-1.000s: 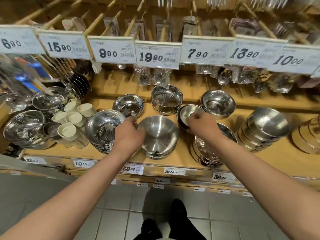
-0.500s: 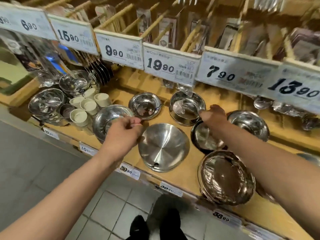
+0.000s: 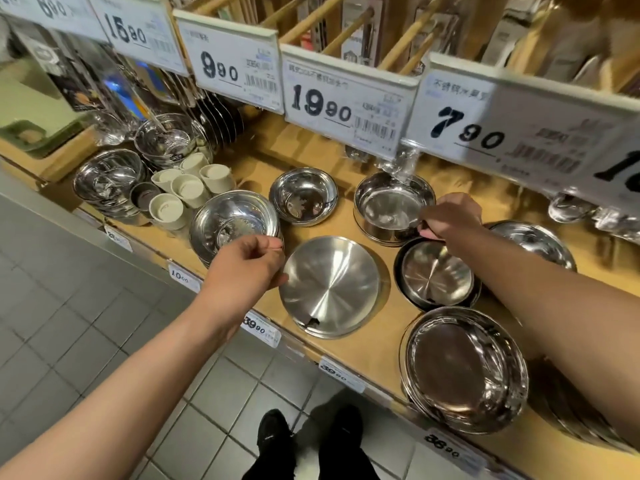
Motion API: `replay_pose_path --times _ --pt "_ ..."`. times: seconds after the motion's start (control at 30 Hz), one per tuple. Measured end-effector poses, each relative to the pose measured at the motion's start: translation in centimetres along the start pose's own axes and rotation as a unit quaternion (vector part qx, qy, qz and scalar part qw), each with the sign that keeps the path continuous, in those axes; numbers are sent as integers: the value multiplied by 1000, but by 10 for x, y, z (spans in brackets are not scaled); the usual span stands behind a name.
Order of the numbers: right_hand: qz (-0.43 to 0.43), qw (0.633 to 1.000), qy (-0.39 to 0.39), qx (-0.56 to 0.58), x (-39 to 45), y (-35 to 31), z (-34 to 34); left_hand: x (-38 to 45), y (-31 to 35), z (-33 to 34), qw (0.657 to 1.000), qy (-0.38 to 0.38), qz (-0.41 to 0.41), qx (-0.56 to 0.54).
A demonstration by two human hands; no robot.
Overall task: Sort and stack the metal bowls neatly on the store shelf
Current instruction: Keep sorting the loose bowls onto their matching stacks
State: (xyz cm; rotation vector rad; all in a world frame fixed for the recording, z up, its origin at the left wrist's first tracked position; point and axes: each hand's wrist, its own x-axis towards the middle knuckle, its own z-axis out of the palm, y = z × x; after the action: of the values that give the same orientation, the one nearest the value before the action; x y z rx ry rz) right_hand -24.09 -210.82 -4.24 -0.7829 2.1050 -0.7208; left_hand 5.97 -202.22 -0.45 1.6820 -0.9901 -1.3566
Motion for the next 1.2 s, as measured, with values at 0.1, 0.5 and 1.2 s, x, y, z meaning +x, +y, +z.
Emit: replay_pose_path --times 0.1,0.5,1.2 --pt "-10 1000 -1 15 -7 -3 -6 1 7 5 1000 -11 9 10" --pt "23 999 -8 37 -54 7 -46 11 29 22 994 -103 28 32" --pt "88 910 253 316 -237 77 -144 0 63 116 904 -377 112 169"
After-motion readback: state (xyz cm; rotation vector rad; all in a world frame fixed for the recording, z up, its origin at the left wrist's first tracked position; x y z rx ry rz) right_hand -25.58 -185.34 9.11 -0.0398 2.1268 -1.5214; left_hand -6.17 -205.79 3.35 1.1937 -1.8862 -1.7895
